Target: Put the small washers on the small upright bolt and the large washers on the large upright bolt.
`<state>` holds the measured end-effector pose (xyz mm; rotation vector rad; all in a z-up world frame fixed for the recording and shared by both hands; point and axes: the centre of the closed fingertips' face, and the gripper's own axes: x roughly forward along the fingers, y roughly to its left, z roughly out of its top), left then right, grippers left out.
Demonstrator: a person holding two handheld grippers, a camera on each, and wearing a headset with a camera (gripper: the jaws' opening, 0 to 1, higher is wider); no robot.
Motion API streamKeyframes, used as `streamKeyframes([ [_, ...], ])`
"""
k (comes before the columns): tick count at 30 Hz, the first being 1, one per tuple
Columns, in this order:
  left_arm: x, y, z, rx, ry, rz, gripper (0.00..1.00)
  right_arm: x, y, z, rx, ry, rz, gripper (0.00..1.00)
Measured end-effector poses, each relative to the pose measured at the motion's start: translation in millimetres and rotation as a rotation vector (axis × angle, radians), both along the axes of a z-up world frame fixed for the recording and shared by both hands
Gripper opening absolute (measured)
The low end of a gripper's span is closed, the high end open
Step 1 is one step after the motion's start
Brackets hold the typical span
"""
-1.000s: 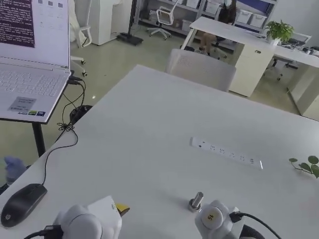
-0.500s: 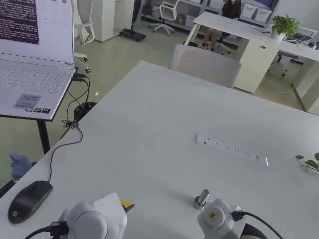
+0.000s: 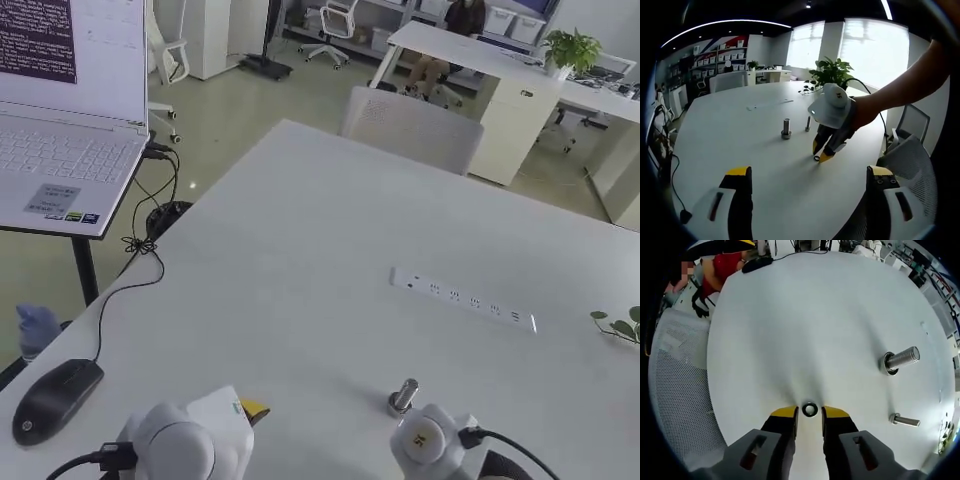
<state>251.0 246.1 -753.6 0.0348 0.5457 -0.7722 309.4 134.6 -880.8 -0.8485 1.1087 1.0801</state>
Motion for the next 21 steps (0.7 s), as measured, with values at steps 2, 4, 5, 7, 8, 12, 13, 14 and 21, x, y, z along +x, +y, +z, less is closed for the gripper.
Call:
streamKeyframes([
  [2,0.0,0.7,-1.1,0.008,0.0,-0.002,0.95,0.1,-0.1,-0.2,-0.001,0.001,-0.004,0.2],
  [4,-0.3,1.2,-3.7,0.026,0.002,-0.008,0.95,-0.2,-0.3,0.2,-0.002,0.001,-0.003,0.19],
  [5,-0.7,1.2,-4.5,0.031,0.003,-0.011,0.95,-0.2,-0.4,0.4,-0.002,0.001,-0.003,0.19],
  [7,-1.0,2.2,-7.4,0.043,0.011,-0.012,0.95,-0.2,-0.6,0.4,-0.002,0.001,-0.007,0.18],
  [8,-1.2,3.1,-9.2,0.053,0.012,-0.014,0.94,0.0,-0.6,0.2,0.0,0.001,-0.009,0.18],
  [12,-1.8,4.1,-11.1,0.055,0.017,-0.012,0.94,-0.4,-0.6,0.1,0.001,0.0,-0.008,0.17],
  [13,-2.1,4.0,-11.0,0.055,0.018,-0.012,0.94,-0.8,-0.8,0.1,-0.001,-0.001,-0.006,0.16],
  [14,-2.2,4.1,-11.4,0.057,0.019,-0.013,0.94,-0.8,-0.7,-0.1,-0.002,-0.001,-0.003,0.16],
  [21,-1.1,4.4,-11.8,0.054,0.022,-0.015,0.94,-0.9,0.2,-0.3,-0.013,-0.002,0.002,0.14],
])
